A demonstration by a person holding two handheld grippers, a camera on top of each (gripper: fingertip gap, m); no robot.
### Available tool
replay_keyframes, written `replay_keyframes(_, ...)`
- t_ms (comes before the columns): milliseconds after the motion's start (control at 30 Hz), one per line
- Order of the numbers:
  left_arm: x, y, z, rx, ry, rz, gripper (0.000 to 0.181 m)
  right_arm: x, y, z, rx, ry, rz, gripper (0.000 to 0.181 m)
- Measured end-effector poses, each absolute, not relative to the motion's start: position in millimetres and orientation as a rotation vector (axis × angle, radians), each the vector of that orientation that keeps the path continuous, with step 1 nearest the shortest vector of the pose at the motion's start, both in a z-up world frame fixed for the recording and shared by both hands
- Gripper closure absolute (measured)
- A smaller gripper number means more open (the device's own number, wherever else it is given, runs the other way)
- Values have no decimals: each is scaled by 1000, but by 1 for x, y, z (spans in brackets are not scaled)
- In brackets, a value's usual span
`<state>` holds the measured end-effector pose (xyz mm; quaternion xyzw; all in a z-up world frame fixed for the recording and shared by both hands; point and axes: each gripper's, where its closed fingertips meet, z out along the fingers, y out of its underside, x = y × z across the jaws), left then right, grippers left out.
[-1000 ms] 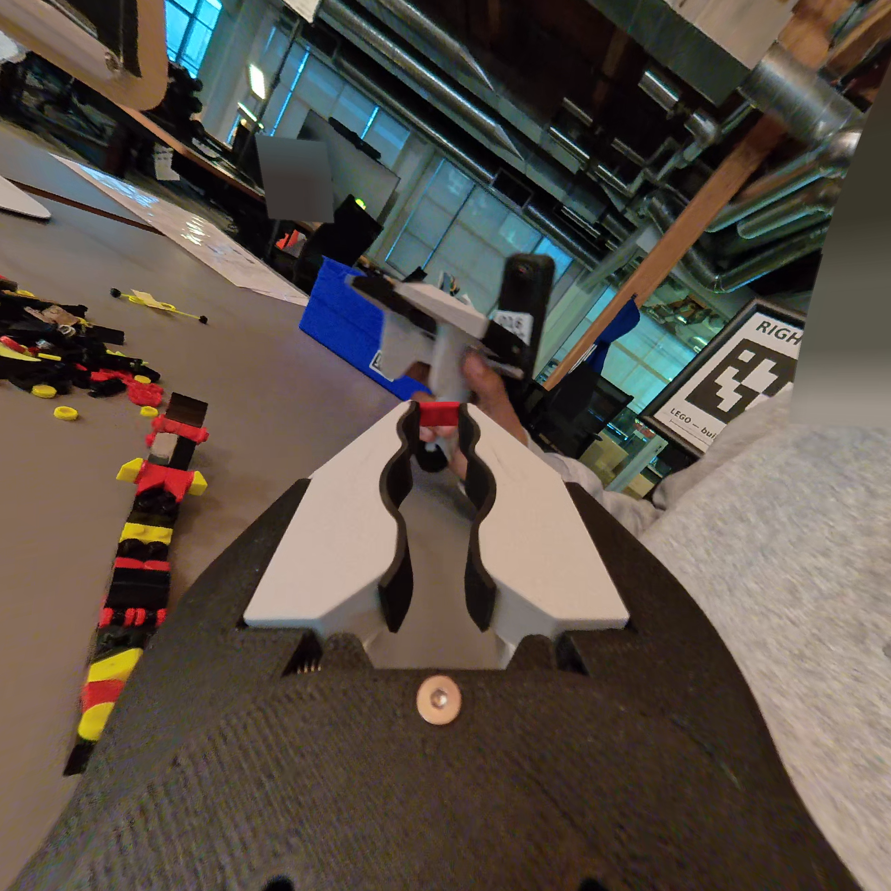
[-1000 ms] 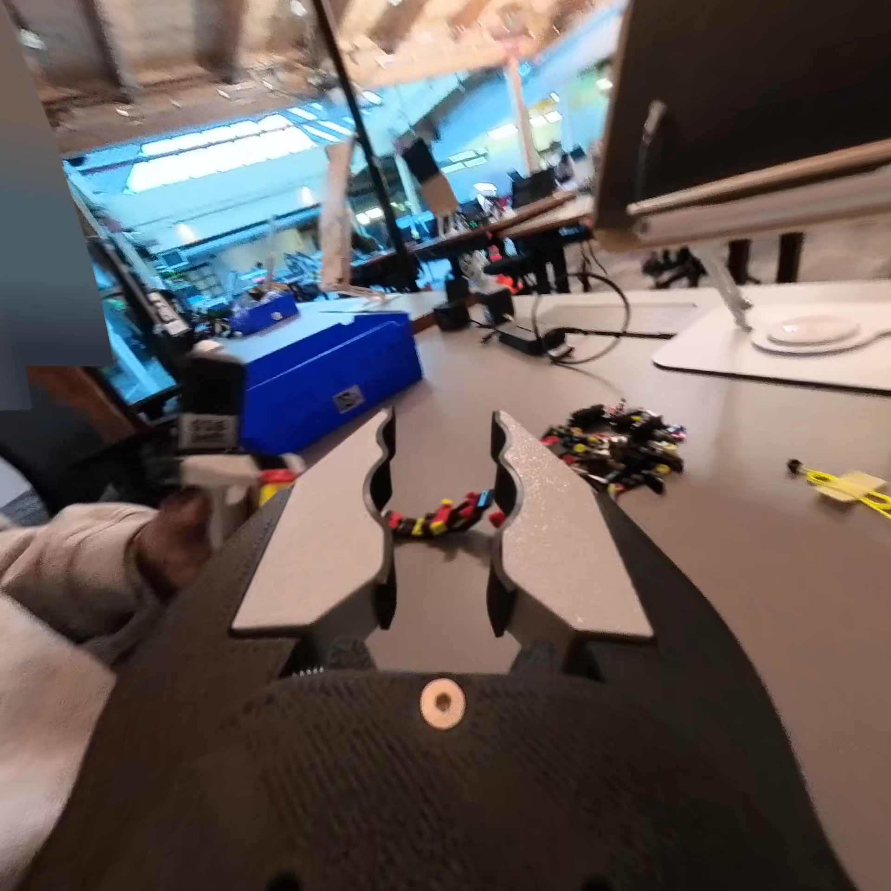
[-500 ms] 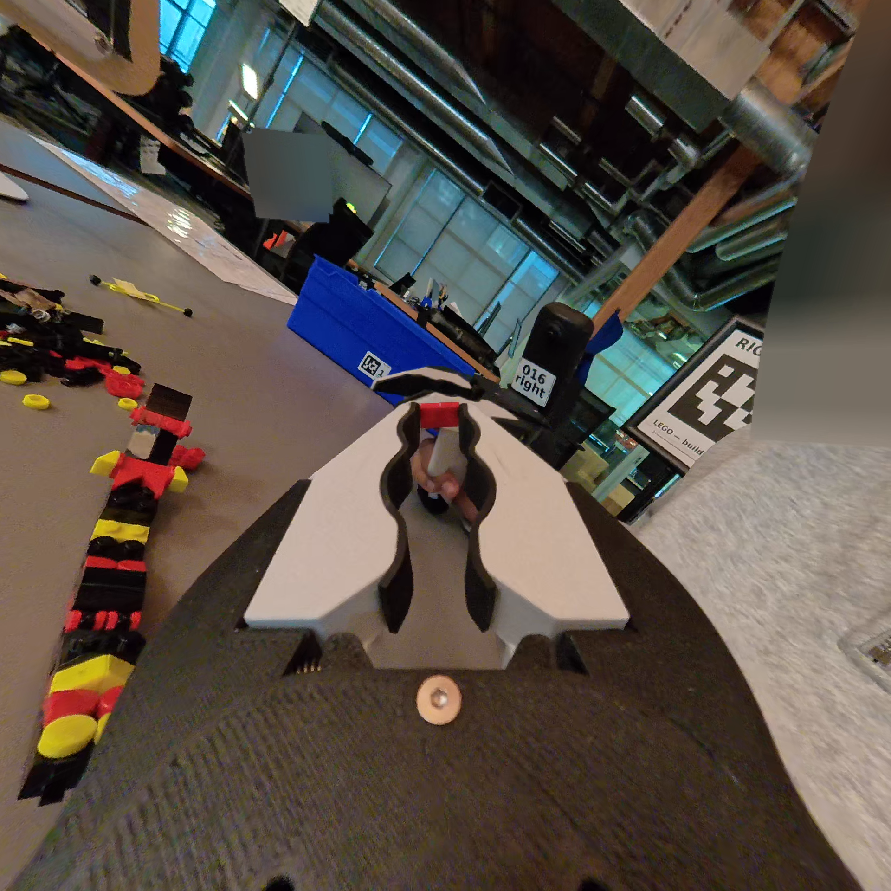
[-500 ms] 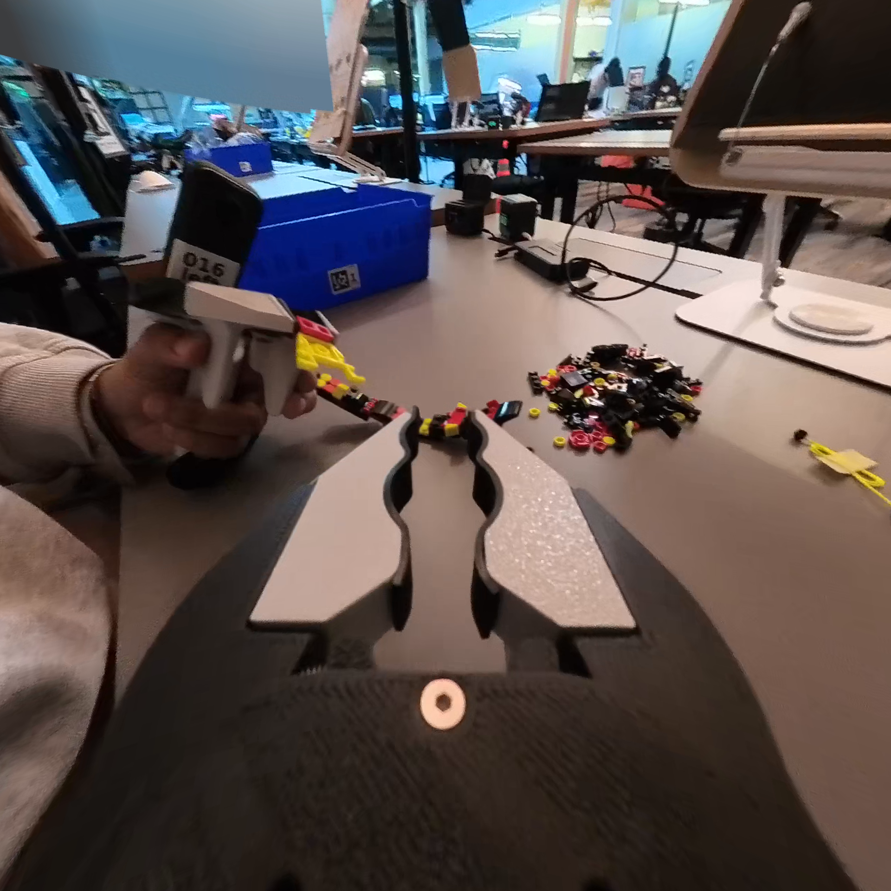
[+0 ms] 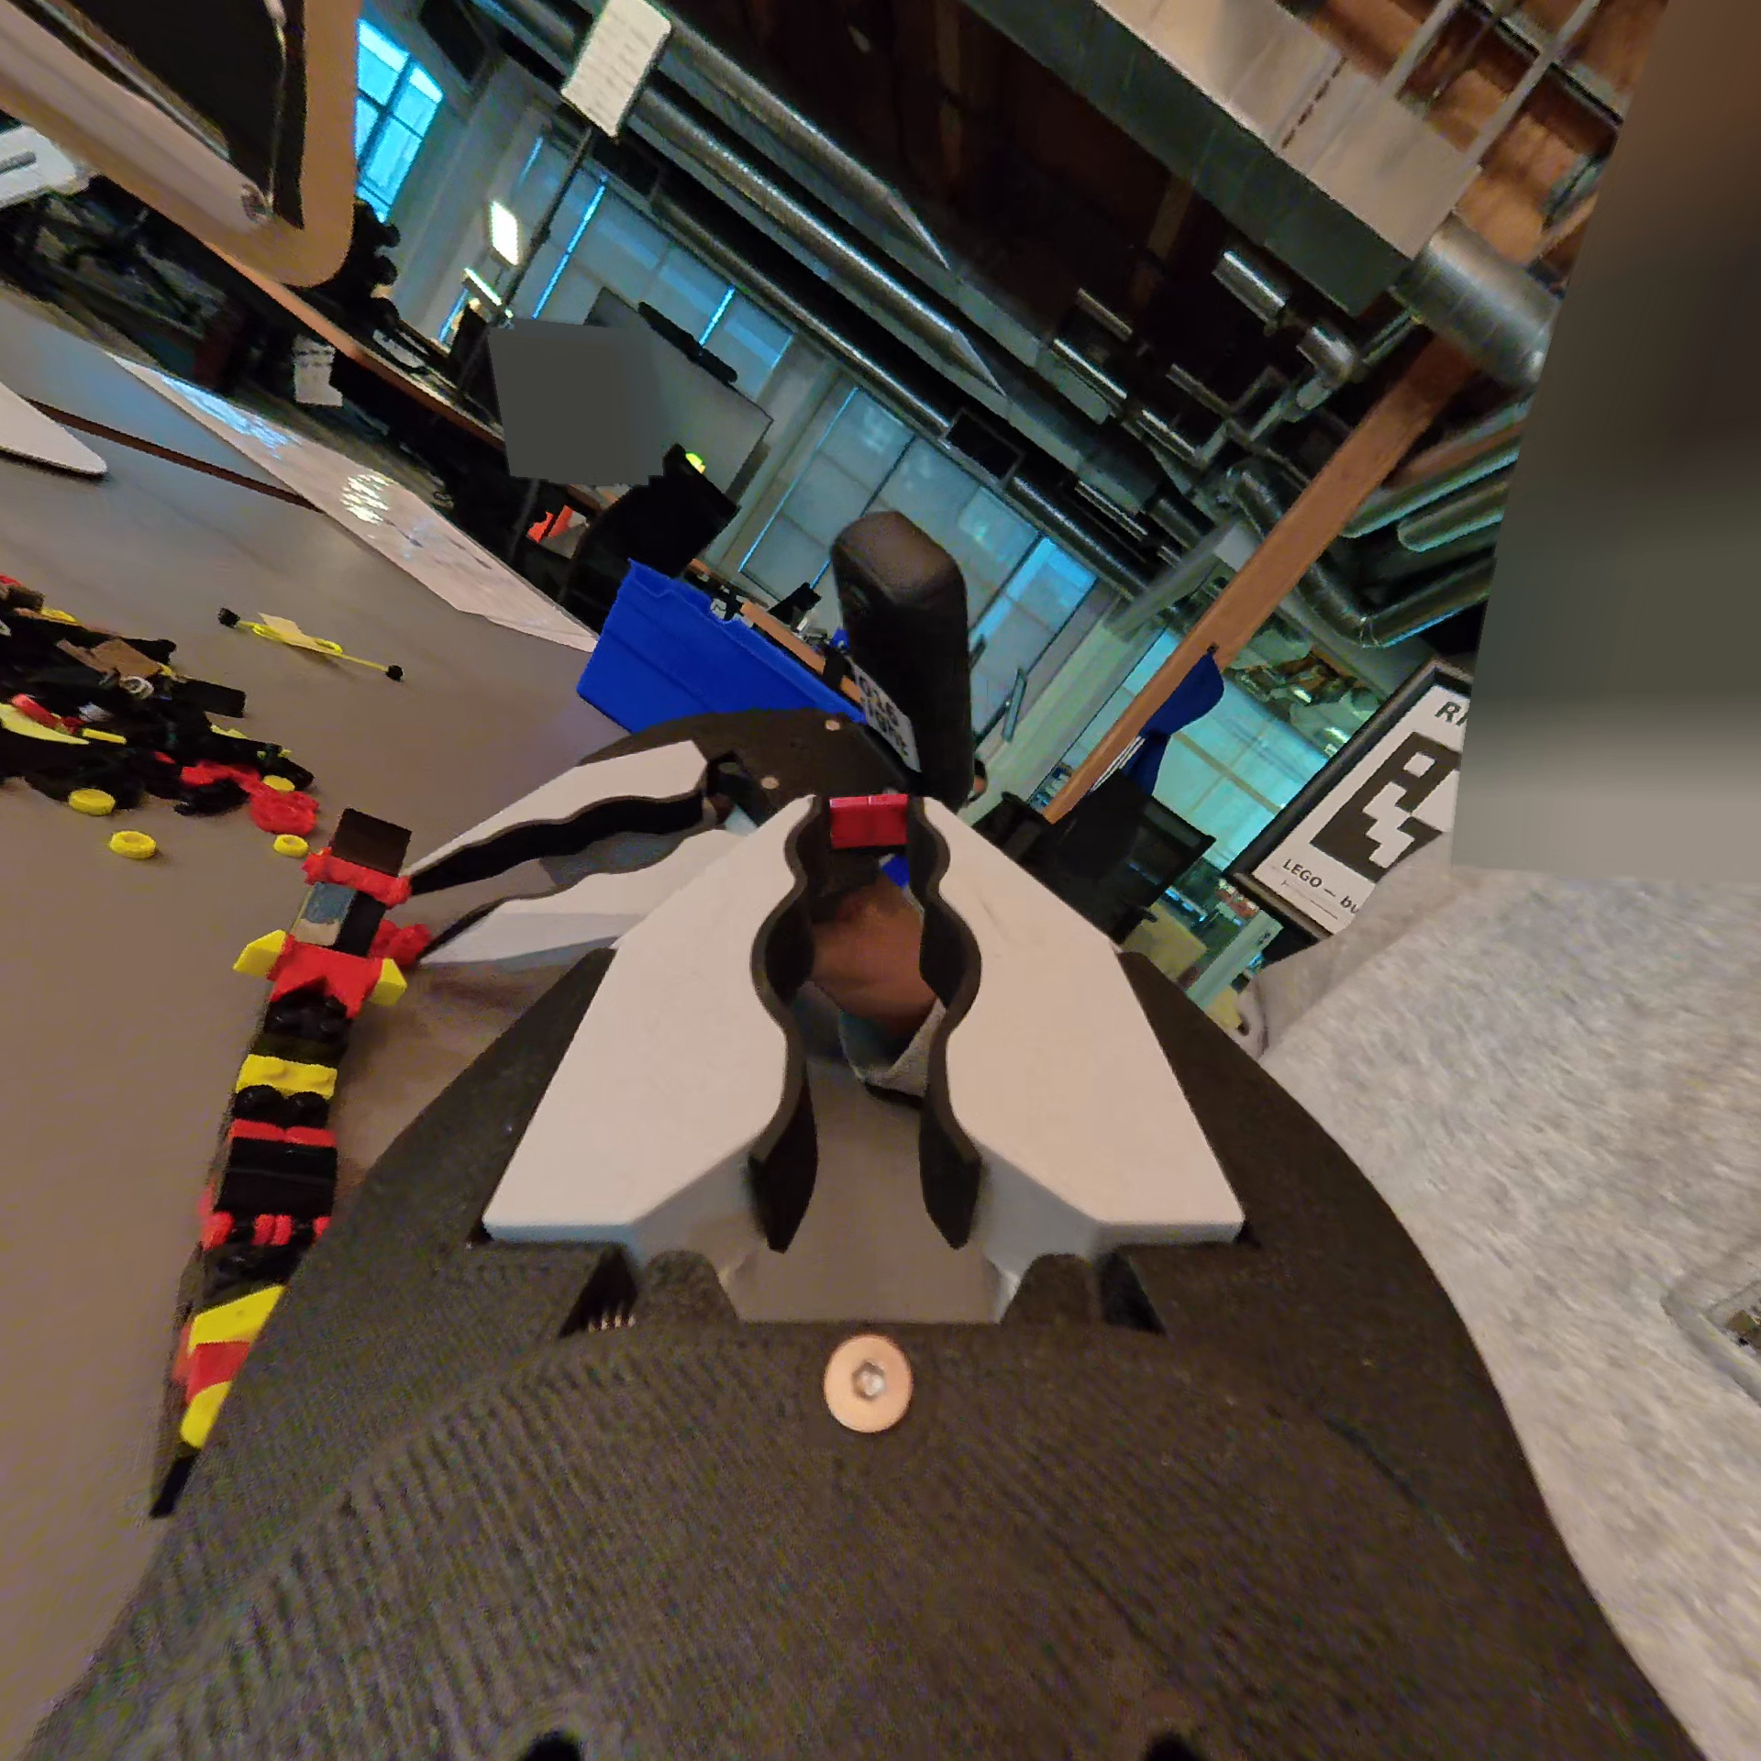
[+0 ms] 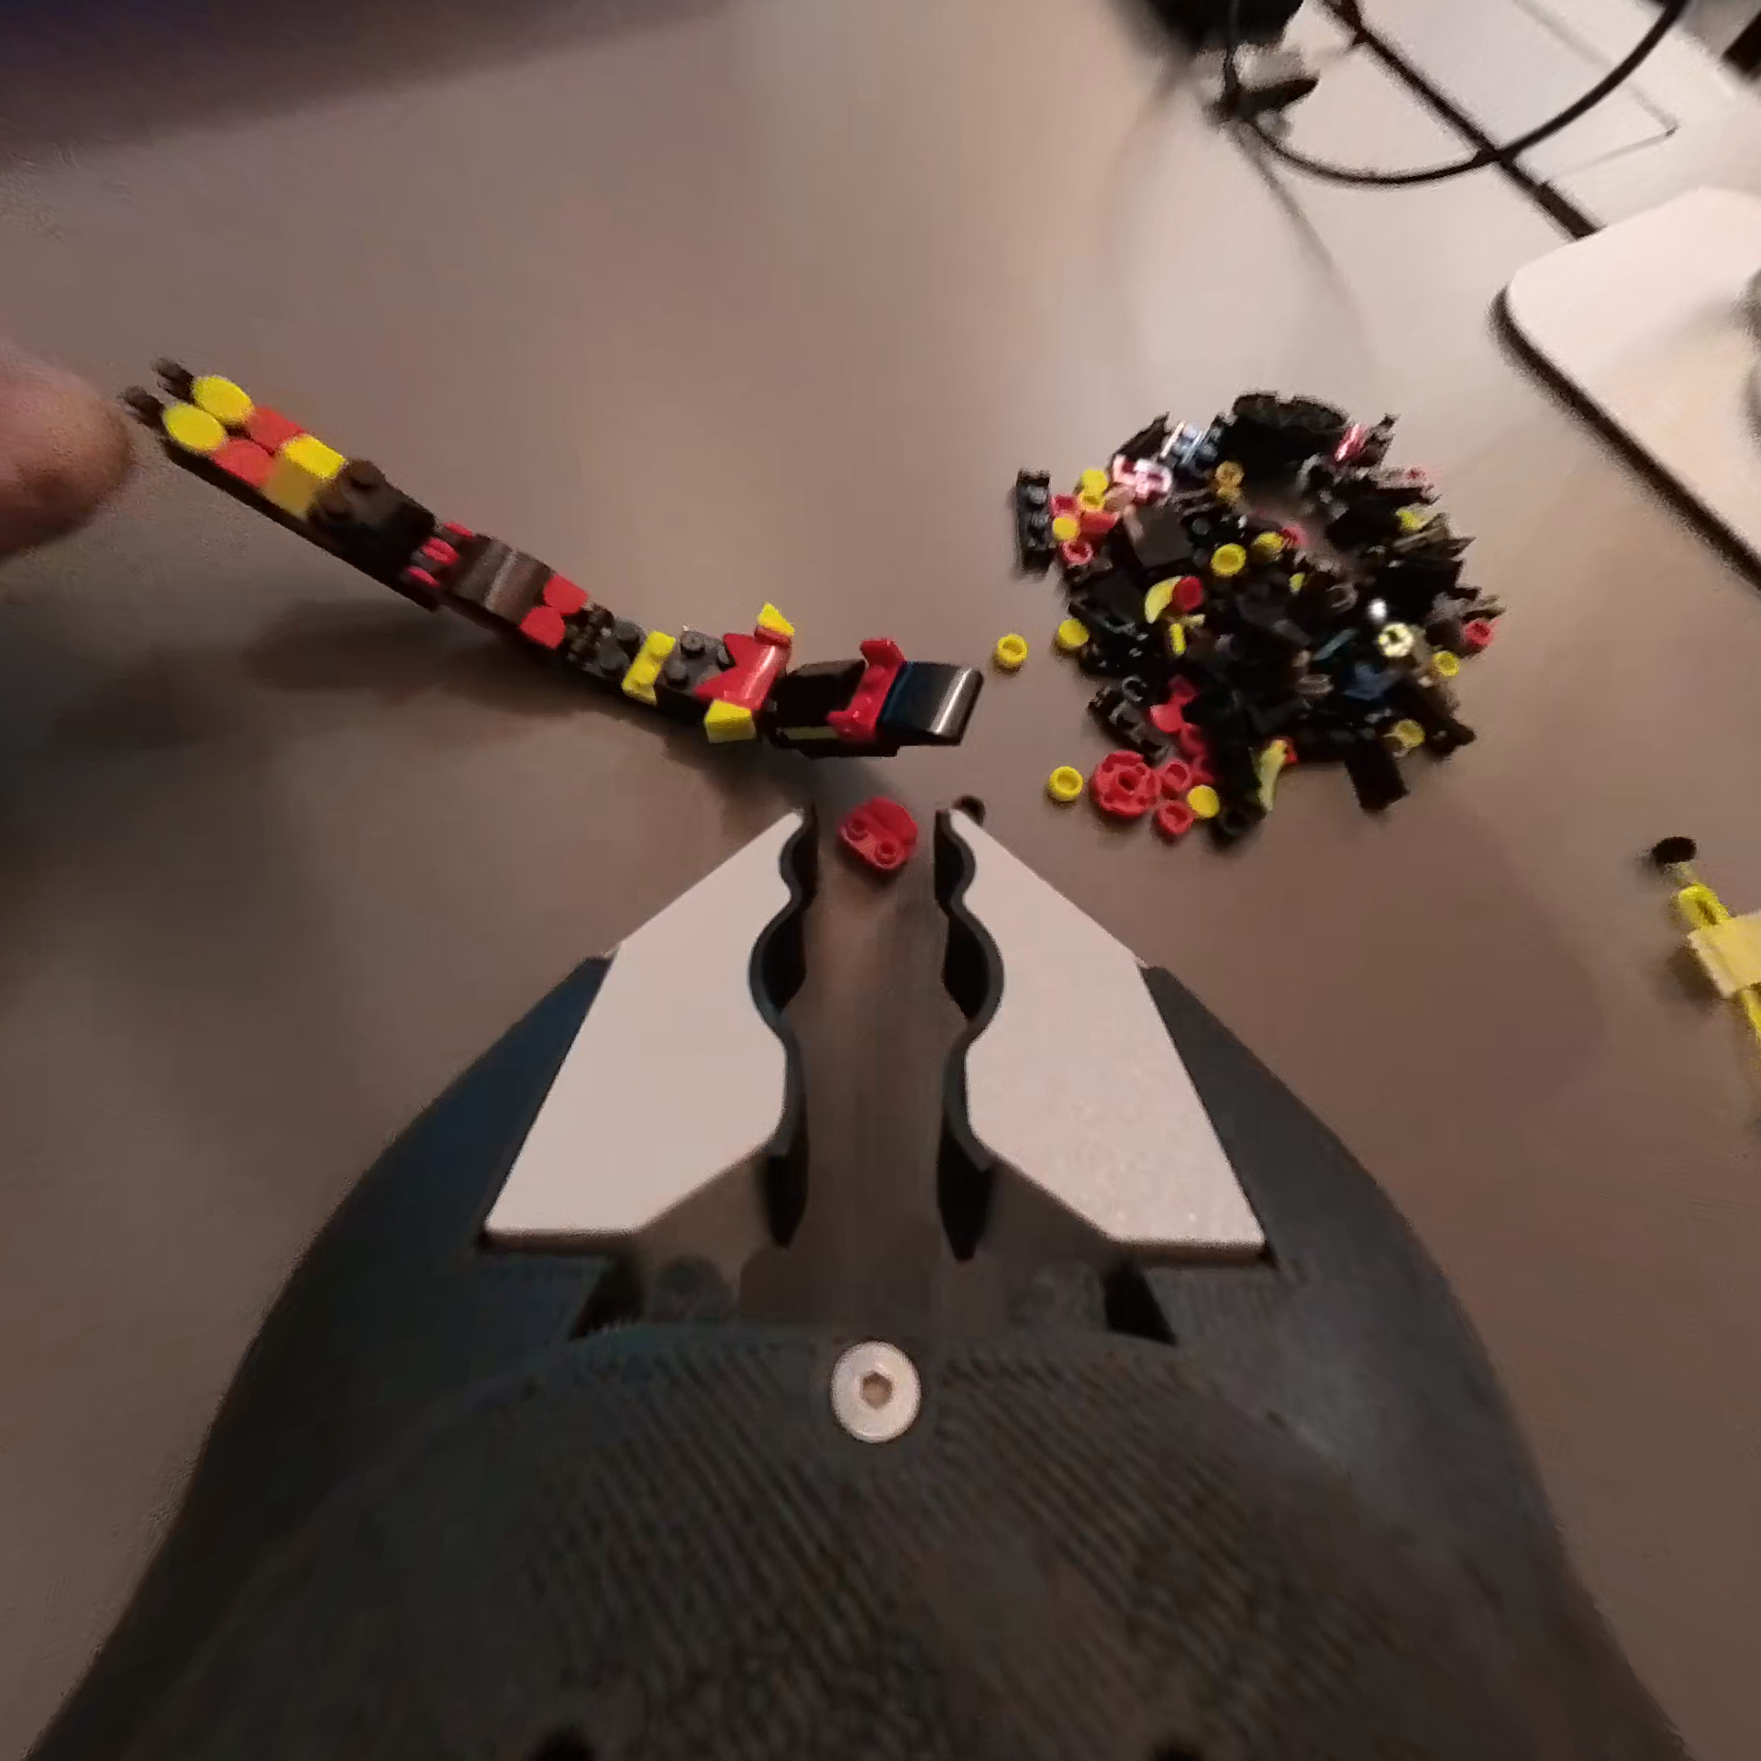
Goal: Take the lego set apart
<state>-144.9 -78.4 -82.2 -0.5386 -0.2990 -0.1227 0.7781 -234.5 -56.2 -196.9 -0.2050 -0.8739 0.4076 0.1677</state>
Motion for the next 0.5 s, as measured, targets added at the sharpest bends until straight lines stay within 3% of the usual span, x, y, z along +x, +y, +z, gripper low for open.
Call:
replay_keyframes(100,-145,-72,-93,-1247,-659,-228,166,-235,-54,-204,-562,-2508,1088,169)
replay_keyframes(267,-141,-56,-118,-1472,-675,-92,166,-235,-45,-198,-528,-2441,1083,170)
replay_keyframes(500,-154,-47,-167,-1722,-915,-157,166,-211,-44,-139,-659,-2281,1738,170)
